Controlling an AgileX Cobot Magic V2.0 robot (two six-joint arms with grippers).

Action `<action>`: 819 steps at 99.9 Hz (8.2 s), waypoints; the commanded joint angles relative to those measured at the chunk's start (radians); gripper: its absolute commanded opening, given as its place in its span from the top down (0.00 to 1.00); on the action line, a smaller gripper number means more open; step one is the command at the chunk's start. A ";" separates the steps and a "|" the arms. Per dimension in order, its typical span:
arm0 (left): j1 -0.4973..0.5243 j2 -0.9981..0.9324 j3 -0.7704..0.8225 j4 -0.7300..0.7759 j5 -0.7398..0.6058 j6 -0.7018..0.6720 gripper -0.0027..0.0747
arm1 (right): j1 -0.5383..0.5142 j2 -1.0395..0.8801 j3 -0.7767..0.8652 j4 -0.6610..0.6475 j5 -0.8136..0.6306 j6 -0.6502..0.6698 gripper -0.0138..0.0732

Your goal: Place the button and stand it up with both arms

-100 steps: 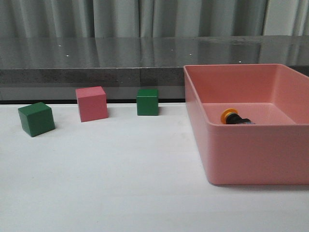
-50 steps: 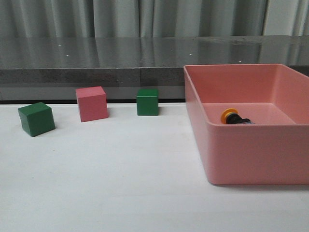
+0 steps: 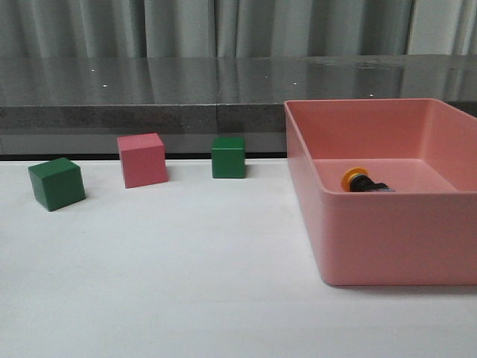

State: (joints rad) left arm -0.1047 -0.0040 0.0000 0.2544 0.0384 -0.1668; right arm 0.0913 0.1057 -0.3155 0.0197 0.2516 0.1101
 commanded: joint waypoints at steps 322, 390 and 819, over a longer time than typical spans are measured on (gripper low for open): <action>0.002 -0.029 0.045 0.002 -0.075 -0.008 0.99 | 0.593 1.944 -1.297 0.205 0.385 -0.989 0.71; 0.002 -0.029 0.045 0.002 -0.075 -0.008 0.99 | 0.491 1.720 -1.298 0.209 0.448 -0.762 0.69; -0.046 2.065 -0.983 -1.903 0.943 2.831 0.66 | 0.072 0.216 -0.109 0.177 0.095 -0.491 0.91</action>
State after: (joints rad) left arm -0.1462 2.1028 -0.9669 -1.6311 0.9427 2.6619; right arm 0.1671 0.3153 -0.3998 0.1955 0.4244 -0.3812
